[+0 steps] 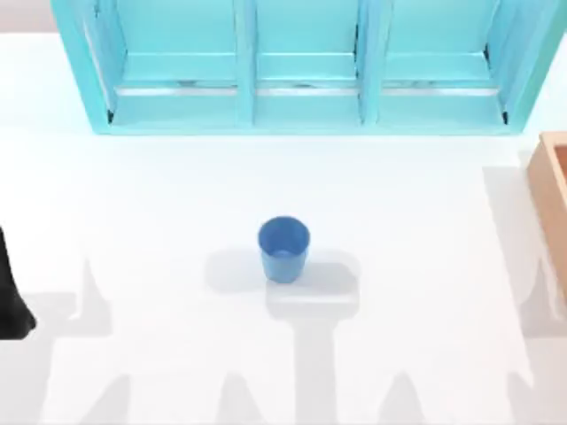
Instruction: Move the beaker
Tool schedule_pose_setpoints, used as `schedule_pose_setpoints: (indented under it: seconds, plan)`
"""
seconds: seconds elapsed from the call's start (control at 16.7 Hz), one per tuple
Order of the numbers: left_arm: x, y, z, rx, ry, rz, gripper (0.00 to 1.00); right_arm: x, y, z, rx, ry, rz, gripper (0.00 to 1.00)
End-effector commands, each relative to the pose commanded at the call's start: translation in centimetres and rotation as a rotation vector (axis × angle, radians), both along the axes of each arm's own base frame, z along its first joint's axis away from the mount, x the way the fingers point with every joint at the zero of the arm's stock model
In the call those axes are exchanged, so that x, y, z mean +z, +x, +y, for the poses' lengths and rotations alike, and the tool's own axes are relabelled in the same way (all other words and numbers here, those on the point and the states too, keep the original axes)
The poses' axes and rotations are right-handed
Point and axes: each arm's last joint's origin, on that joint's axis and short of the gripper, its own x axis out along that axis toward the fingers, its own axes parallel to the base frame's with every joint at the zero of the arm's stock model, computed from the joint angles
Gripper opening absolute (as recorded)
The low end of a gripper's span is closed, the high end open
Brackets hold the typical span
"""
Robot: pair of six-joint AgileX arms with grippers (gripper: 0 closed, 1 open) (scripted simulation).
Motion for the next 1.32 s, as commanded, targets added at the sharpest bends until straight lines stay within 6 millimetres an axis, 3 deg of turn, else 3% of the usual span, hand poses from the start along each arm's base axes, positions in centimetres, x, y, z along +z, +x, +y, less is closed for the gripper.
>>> schedule_pose_setpoints:
  seconds: [0.18,0.36,0.66,0.84,1.02,1.14,1.32]
  plan:
    - [0.2,0.0,0.0,-0.005,-0.004,0.007,1.0,0.0,0.0,0.0,0.0,0.0,0.0,1.0]
    - [2.0,0.1,-0.4,-0.043,-0.037,0.074,1.0,0.0,0.0,0.0,0.0,0.0,0.0,1.0]
    - [8.7,1.9,-2.0,-0.138,-0.131,0.32,1.0,0.0,0.0,0.0,0.0,0.0,0.0,1.0]
    - [13.4,5.7,-4.1,-0.183,-0.177,0.547,1.0,0.0,0.0,0.0,0.0,0.0,0.0,1.0]
    - [16.0,11.1,-7.7,-0.201,-0.191,0.814,1.0,0.0,0.0,0.0,0.0,0.0,0.0,1.0]
    - [16.1,14.9,-11.0,-0.193,-0.179,0.995,1.0,0.0,0.0,0.0,0.0,0.0,0.0,1.0]
    - [14.7,19.3,-16.4,-0.157,-0.138,1.227,1.0,0.0,0.0,0.0,0.0,0.0,0.0,1.0]
